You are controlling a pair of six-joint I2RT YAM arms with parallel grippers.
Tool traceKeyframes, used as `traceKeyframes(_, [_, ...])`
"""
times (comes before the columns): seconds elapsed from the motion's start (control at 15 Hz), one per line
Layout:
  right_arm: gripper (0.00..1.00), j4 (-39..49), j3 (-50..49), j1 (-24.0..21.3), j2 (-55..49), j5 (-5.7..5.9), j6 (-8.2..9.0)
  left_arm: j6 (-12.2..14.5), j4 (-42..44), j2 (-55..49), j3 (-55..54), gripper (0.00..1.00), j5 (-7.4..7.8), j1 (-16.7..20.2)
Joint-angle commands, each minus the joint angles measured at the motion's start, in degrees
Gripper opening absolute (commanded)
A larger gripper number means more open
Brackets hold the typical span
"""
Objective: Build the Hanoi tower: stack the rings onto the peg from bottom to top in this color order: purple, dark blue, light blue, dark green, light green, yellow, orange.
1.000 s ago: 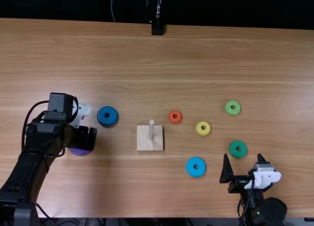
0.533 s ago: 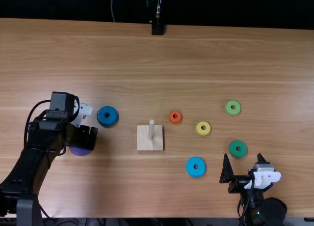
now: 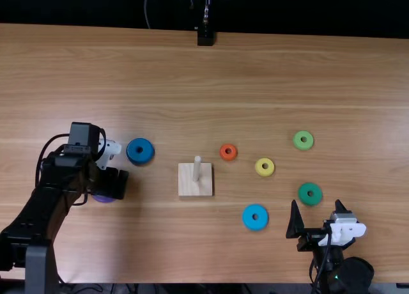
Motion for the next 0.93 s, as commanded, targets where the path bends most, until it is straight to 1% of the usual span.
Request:
traceKeyframes(0.0, [1.0, -4.25, -3.39, -0.34, -0.73, 0.21, 0.11, 0.65, -0.02, 1.06, -0.62, 1.0, 0.37, -0.07])
traceKeyframes(0.27, [1.0, -4.25, -3.39, -0.34, -0.73, 0.21, 0.11, 0.65, -0.02, 1.15, -0.62, 1.0, 0.58, -0.07])
traceKeyframes(0.33, [1.0, -4.25, -3.39, -0.43, -0.73, 0.21, 0.11, 0.65, -0.13, 1.15, -0.62, 1.0, 1.32, 0.02])
traceKeyframes(0.4, [1.0, -4.25, -3.39, -0.34, -0.73, 0.21, 0.11, 0.65, -0.23, 1.15, -0.62, 1.0, 2.9, 0.19])
traceKeyframes(0.47, [1.0, -4.25, -3.39, -0.43, -0.73, 0.21, 0.11, 0.65, -0.44, 1.15, -0.62, 1.0, 3.85, 0.19])
traceKeyframes(0.87, [1.0, -4.25, -3.39, -0.34, -0.73, 0.21, 0.11, 0.55, -0.65, 1.59, -0.44, 1.0, 3.96, 0.28])
